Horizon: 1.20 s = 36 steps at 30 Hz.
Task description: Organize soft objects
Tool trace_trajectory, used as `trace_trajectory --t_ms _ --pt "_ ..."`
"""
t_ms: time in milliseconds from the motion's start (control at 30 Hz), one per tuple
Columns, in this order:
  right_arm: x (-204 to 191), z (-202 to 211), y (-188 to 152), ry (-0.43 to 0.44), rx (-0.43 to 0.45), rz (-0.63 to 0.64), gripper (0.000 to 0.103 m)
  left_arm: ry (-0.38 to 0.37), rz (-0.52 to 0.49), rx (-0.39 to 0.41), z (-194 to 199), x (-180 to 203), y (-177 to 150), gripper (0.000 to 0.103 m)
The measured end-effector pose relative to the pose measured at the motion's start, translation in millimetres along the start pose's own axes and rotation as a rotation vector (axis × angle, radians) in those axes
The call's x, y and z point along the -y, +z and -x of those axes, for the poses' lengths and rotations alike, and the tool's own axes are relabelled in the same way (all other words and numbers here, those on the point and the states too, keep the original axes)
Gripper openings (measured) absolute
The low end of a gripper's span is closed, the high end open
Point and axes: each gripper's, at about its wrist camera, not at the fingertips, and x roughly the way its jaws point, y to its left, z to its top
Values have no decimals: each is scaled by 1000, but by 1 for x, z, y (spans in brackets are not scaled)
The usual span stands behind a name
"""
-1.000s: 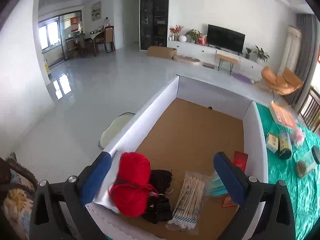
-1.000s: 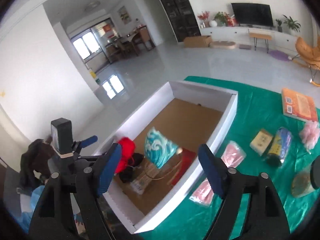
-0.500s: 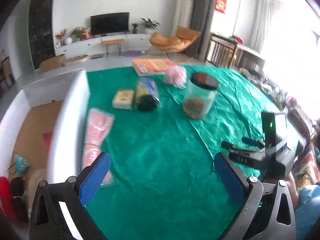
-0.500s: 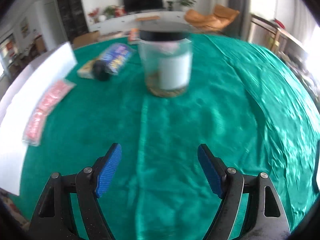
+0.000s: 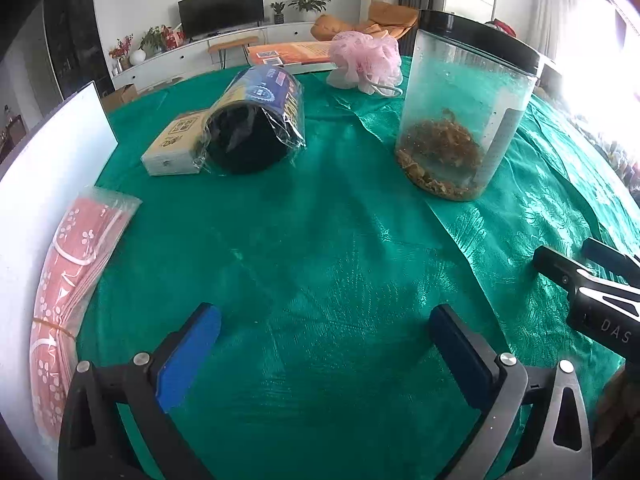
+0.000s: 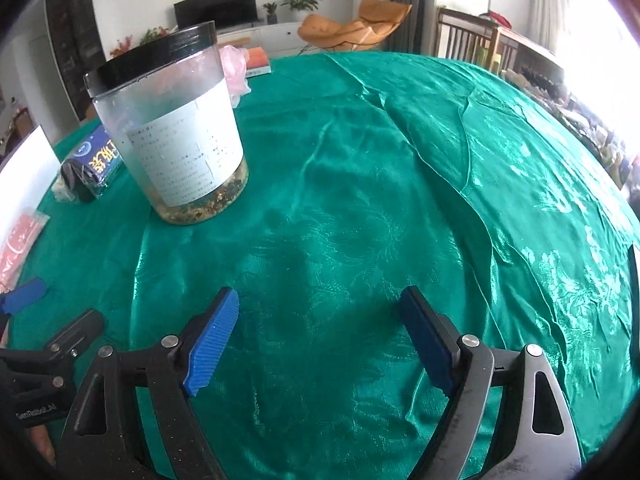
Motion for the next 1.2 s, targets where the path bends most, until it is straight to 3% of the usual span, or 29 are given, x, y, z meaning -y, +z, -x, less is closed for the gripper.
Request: trace_trajectory --t_ms 1200 --pt "-16 10 3 6 -17 -4 96 2 8 2 -6 -3 3 103"
